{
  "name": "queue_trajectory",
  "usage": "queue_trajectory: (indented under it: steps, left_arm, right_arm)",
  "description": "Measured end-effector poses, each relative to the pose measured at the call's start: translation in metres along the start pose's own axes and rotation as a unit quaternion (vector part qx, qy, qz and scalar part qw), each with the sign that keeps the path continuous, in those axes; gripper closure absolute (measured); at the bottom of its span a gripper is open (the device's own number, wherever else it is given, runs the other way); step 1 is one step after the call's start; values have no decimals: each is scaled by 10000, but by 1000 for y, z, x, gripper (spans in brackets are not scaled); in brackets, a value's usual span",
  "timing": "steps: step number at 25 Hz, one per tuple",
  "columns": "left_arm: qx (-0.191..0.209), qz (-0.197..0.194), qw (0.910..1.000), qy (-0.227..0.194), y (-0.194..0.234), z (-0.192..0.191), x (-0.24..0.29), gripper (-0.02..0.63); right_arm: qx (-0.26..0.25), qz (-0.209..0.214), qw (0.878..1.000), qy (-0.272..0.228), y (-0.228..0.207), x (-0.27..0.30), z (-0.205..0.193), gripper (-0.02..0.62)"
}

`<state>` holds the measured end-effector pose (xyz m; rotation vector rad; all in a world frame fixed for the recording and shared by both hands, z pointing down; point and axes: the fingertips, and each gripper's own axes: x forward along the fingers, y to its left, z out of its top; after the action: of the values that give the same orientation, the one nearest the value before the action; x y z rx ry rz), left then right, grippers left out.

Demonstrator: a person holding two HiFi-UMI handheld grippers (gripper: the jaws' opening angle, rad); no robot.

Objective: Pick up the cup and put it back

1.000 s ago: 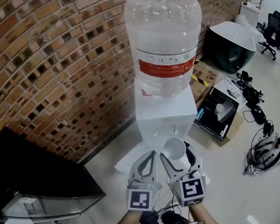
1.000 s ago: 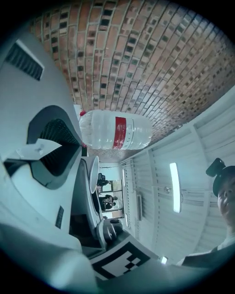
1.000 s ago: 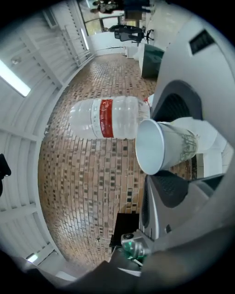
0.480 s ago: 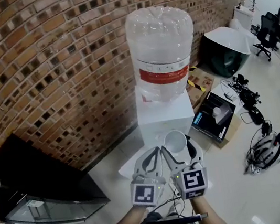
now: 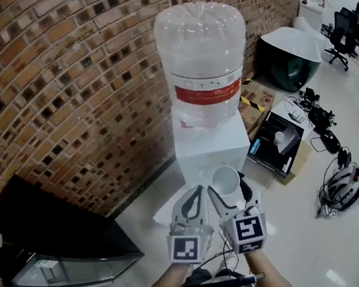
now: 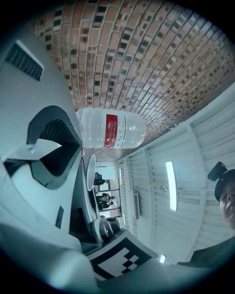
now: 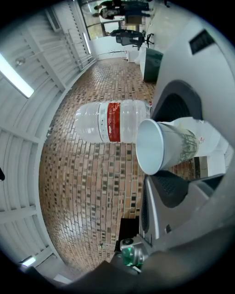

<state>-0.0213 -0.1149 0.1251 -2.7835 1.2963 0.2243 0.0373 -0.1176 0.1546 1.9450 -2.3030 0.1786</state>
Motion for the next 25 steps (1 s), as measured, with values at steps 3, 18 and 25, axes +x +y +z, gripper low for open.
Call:
queue_trajectory:
  steps: [3, 18, 25]
  left_arm:
    - [-48, 1, 10000, 47, 0, -10, 4, 615]
    - [-161, -191, 9995, 166, 10, -200, 24, 615]
    - [-28, -163, 9998, 100, 20, -330, 19, 615]
  right_arm:
    - [44, -5, 10000, 66, -5, 5, -11, 258]
    - [99, -224, 9994, 229, -35, 73, -192, 258]
    - [102, -228, 9991, 338, -41, 111, -329, 258]
